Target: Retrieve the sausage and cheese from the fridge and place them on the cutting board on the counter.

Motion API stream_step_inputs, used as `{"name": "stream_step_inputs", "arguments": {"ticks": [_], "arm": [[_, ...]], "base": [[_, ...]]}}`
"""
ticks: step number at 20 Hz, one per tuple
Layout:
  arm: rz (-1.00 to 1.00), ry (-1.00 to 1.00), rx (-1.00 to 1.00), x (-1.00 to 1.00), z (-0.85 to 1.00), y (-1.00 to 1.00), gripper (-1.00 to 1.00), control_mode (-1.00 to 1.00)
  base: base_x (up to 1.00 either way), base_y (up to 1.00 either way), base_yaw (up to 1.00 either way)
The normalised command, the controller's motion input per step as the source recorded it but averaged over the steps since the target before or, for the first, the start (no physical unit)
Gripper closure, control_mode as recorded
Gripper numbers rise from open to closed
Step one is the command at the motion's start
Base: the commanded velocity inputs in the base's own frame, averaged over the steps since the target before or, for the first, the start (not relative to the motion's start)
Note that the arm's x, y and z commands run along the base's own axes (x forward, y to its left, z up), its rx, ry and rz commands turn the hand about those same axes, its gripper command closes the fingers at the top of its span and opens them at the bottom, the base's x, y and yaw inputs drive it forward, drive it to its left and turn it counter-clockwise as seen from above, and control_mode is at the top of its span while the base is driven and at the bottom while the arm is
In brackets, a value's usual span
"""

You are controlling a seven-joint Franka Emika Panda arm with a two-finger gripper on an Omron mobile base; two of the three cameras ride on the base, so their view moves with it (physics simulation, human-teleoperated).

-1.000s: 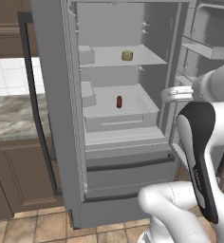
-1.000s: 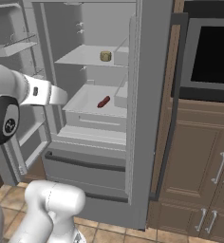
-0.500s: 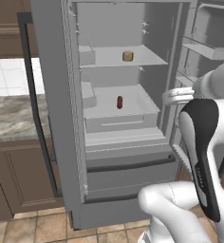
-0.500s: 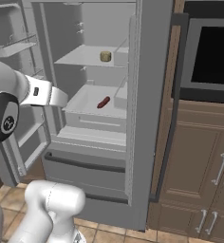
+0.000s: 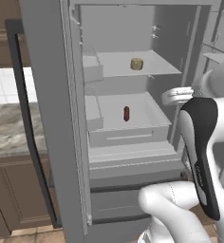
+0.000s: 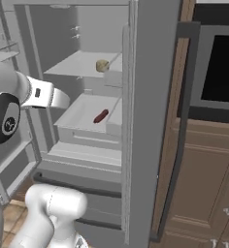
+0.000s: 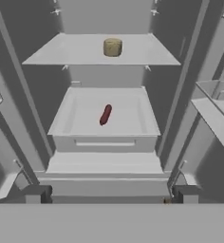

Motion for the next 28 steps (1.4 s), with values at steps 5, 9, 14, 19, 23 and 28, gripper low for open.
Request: {"name": "stream_step_inputs", "arguments": {"ticks": [5, 9, 14, 19, 23, 28], "arm": [[0.00, 0.00, 0.00, 0.00, 0.00, 0.00, -1.00, 1.00], [0.00, 0.00, 0.00, 0.00, 0.00, 0.00, -1.00, 1.00], [0.00, 0.00, 0.00, 0.00, 0.00, 0.00, -1.00, 1.00], [0.00, 0.00, 0.00, 0.00, 0.00, 0.00, -1.00, 1.00], [0.00, 0.00, 0.00, 0.00, 0.00, 0.00, -1.00, 1.00], [0.00, 0.00, 0.00, 0.00, 0.00, 0.00, -1.00, 1.00]], "base": [[0.71, 0.00, 0.02], [0.92, 0.00, 0.00], [0.67, 0.00, 0.00], [0.21, 0.00, 0.00], [0.31, 0.00, 0.00], [0.32, 0.00, 0.00]]}}
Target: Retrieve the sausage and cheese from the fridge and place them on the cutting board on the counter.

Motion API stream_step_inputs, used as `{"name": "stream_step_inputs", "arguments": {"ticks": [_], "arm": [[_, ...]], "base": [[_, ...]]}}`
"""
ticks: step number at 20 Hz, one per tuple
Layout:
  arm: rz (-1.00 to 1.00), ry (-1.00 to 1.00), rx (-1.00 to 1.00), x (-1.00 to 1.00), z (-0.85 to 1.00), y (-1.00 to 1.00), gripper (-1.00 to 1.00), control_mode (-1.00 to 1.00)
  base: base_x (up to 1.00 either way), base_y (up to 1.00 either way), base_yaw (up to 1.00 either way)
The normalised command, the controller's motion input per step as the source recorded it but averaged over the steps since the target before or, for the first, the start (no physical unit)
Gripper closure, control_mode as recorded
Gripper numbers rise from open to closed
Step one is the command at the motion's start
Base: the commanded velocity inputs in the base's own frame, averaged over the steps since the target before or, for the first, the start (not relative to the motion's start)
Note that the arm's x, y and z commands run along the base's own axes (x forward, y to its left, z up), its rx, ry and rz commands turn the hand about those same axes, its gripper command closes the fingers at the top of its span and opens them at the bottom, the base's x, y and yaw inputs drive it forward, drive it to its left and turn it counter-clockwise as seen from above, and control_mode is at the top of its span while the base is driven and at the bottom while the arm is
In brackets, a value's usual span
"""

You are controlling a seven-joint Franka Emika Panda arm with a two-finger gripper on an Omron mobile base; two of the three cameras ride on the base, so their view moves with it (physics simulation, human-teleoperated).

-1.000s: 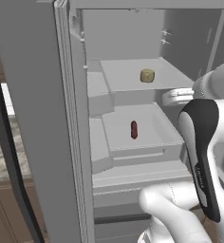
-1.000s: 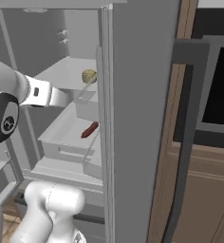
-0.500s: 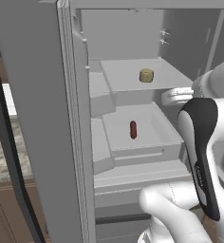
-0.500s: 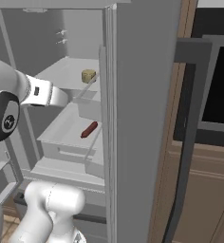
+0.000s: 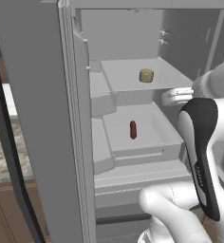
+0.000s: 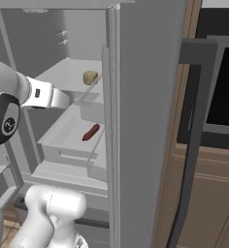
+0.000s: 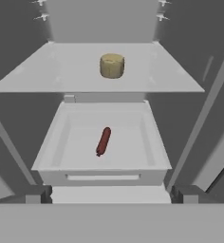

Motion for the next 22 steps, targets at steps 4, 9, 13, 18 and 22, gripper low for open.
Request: {"name": "stream_step_inputs", "arguments": {"ticks": [4, 9, 13, 18, 22], "arm": [[0.01, 0.02, 0.00, 0.25, -0.68, 0.00, -1.00, -1.00], [0.02, 0.07, 0.02, 0.13, -0.94, 0.00, -1.00, -1.00], [0.00, 0.02, 0.00, 0.30, -0.76, 0.04, -1.00, -1.00], [0.00, 0.07, 0.00, 0.65, -0.24, 0.12, -1.00, -1.00], [0.00, 0.18, 0.00, 0.72, -0.22, 0.13, -1.00, -1.00]], "base": [[0.11, 0.00, 0.00], [0.00, 0.00, 0.00], [0.00, 0.00, 0.00], [0.00, 0.00, 0.00], [0.00, 0.00, 0.00]]}}
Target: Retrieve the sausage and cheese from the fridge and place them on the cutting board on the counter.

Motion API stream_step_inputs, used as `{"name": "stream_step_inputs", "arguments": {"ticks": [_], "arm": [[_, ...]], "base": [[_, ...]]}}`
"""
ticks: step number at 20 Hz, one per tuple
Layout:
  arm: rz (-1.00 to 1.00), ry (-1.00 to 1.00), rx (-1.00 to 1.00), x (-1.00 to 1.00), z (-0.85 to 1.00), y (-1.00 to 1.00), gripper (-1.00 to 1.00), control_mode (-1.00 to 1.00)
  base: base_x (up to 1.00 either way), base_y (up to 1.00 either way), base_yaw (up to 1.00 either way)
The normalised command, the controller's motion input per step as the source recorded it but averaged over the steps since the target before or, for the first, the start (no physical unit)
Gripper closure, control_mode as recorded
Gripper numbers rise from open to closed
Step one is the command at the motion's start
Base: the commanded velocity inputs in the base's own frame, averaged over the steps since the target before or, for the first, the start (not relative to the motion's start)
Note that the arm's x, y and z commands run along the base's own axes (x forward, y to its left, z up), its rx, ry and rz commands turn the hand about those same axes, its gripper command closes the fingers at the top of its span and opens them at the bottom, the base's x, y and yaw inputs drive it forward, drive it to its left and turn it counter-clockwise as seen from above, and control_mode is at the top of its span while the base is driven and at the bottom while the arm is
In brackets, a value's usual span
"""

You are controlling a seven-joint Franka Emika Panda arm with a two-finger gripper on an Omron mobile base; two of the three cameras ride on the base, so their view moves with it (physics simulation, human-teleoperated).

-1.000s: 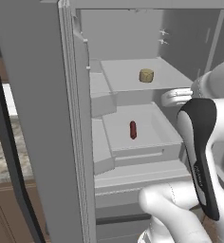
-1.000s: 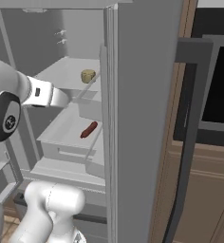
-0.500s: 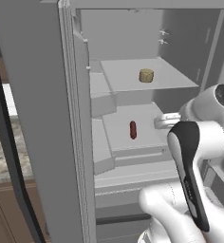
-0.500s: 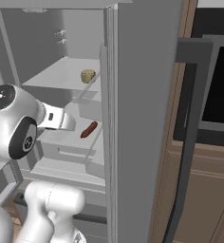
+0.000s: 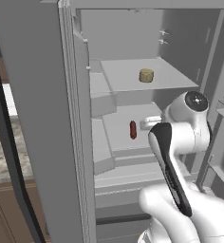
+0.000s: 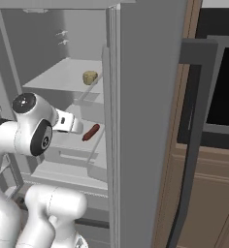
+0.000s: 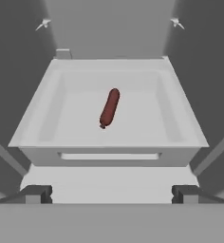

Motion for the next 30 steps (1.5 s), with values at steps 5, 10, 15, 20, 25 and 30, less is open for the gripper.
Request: {"name": "stream_step_inputs", "arguments": {"ticks": [5, 10, 15, 20, 25, 30], "arm": [[0.00, 0.15, 0.00, 0.54, -0.32, 0.05, -1.00, -1.00], [0.00, 0.00, 0.00, 0.50, -0.52, 0.00, -1.00, -1.00], [0.00, 0.02, 0.00, 0.54, -0.44, 0.00, -1.00, -1.00], [0.00, 0.05, 0.01, 0.43, -0.28, 0.00, -1.00, -1.00], [0.00, 0.08, 0.04, 0.49, -0.12, 0.00, -1.00, -1.00], [0.00, 0.08, 0.02, 0.56, -0.23, 0.00, -1.00, -1.00]], "base": [[0.00, 0.00, 0.00], [0.00, 0.00, 0.00], [0.00, 0.00, 0.00], [0.00, 0.00, 0.00], [0.00, 0.00, 0.00], [0.00, 0.00, 0.00]]}}
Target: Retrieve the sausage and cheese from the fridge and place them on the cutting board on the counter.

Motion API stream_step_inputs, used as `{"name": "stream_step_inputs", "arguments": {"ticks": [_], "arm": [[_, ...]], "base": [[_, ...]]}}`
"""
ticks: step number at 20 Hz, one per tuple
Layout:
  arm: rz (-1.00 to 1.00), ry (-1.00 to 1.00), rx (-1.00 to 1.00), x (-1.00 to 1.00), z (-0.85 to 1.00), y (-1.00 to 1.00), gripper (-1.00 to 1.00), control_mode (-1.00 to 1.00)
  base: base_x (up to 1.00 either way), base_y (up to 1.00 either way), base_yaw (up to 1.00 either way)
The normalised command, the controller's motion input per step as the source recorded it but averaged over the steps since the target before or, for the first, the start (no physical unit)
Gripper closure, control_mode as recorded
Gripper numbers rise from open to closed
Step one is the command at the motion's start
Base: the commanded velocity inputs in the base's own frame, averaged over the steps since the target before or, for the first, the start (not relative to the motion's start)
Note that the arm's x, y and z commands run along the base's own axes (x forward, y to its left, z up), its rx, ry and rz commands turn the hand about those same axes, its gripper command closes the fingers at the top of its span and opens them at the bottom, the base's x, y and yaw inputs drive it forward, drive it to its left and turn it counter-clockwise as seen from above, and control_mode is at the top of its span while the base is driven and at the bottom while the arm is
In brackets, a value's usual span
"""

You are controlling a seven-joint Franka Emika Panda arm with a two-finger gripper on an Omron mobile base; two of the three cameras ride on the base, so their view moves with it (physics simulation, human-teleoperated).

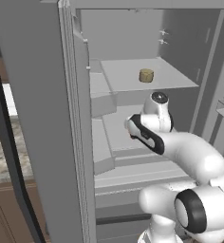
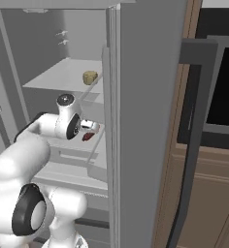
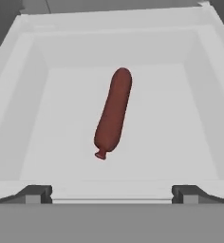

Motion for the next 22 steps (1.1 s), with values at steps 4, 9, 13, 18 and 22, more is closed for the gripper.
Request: {"name": "stream_step_inputs", "arguments": {"ticks": [4, 9, 13, 18, 22], "arm": [[0.00, 0.03, 0.00, 0.56, -0.40, 0.00, -1.00, -1.00], [-0.01, 0.03, 0.00, 0.63, -0.32, 0.00, -1.00, -1.00], [-0.01, 0.05, 0.00, 0.49, -0.40, 0.00, -1.00, -1.00], [-0.01, 0.03, 0.00, 0.41, -0.42, 0.00, -1.00, -1.00], [0.00, 0.00, 0.00, 0.41, -0.32, 0.00, -1.00, -1.00]], "base": [[0.00, 0.00, 0.00], [0.00, 0.00, 0.00], [0.00, 0.00, 0.00], [0.00, 0.00, 0.00], [0.00, 0.00, 0.00]]}}
